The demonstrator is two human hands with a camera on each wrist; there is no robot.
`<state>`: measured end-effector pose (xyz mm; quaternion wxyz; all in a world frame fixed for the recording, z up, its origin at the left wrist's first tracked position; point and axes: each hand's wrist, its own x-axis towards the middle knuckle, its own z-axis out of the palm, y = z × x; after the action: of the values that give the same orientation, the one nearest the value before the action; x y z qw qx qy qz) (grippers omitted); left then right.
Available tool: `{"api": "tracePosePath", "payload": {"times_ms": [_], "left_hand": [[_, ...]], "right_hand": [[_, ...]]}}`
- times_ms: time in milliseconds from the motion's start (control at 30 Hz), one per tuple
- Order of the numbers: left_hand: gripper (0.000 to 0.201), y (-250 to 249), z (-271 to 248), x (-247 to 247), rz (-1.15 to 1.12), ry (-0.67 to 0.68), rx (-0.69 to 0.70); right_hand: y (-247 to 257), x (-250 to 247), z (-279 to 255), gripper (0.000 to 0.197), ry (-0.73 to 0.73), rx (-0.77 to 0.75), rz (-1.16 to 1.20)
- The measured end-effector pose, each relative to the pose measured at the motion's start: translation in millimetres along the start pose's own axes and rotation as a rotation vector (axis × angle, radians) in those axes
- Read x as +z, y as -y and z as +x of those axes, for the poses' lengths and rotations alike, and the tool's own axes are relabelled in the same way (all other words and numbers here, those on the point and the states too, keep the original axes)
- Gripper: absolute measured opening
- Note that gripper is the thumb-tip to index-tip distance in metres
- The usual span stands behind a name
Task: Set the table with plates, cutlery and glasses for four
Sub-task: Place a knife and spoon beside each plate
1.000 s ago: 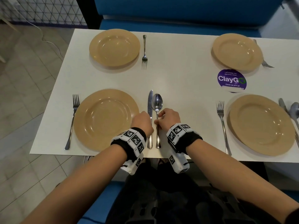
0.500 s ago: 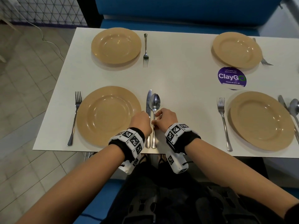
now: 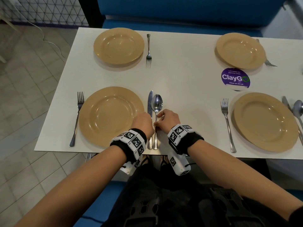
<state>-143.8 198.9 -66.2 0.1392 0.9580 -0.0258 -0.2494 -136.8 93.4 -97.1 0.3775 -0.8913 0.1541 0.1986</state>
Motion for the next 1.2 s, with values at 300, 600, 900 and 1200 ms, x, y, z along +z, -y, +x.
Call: {"api": "tracePosePath", "payload": {"times_ms": [300, 600, 900, 1200], "left_hand": [[0.022, 0.8, 0.1, 0.1, 0.023, 0.0, 0.009], [0.021, -1.0, 1.9, 2.2, 0.001, -0.01, 0.005], [0.025, -1.6, 2.0, 2.9, 0.001, -0.021, 0.022], [0.025, -0.4, 3.1, 4.8, 0.015, -0.018, 0.037]], "right_hand": [[1.5, 2.5, -0.1, 0.03, 0.004, -0.006, 0.008], [0.4, 1.4, 0.8, 0.031, -0.009, 0.01, 0.016], [-2.8, 1.1, 0.5, 0.03, -0.007, 0.016, 0.021], [-4.1, 1.8, 0.8, 0.03, -0.012, 0.008, 0.014]]}}
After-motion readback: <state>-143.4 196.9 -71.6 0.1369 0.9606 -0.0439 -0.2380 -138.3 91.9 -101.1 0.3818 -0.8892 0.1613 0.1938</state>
